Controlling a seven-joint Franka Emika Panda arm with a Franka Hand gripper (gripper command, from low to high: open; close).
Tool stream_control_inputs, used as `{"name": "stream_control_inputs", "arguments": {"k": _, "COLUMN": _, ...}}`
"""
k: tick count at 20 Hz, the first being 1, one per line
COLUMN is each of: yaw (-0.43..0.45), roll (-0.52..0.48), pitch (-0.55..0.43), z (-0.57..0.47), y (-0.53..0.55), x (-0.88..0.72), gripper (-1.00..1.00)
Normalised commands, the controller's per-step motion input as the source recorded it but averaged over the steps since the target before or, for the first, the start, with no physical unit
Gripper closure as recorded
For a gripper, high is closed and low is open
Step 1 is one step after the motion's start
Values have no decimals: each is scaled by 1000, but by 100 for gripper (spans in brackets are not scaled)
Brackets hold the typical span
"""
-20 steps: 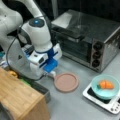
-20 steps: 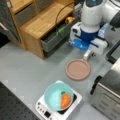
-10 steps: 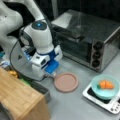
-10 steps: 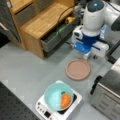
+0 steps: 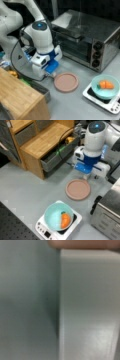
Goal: Pick up the pan. Place the pan on the table. Pick up the bowl. Place the bowl on the stove.
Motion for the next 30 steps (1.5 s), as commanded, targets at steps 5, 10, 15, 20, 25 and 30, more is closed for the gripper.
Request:
{"name": "stream_control_inputs", "arguments": {"k": 5, "yaw": 85, "roll": -53, "pitch": -144, "z": -180, "y": -73, "x": -77, "gripper": -100}}
{"name": "stream_control_inputs", "arguments": {"k": 10, "yaw": 111, "roll": -55, "pitch": -119, "z": -112, "y": -87, "x": -106, "gripper": -100}}
{"name": "stream_control_inputs", "arguments": {"k": 15, "yaw": 126, "roll": -54, "pitch": -97, "z": -53, "y": -80, "x": -129, "gripper": -100}}
{"name": "stream_control_inputs", "arguments": {"k": 20, "yaw": 130, "roll": -52, "pitch": -93, "z": -54, "y": -76, "x": -132, "gripper": 100}}
{"name": "stream_control_inputs", "arguments": {"k": 25, "yaw": 124, "roll": -52, "pitch": -91, "z": -62, "y": -73, "x": -127, "gripper": 100}}
{"name": "stream_control_inputs", "arguments": {"k": 30, "yaw": 136, "roll": -48, "pitch": -97, "z": -76, "y": -70, "x": -121, "gripper": 100}}
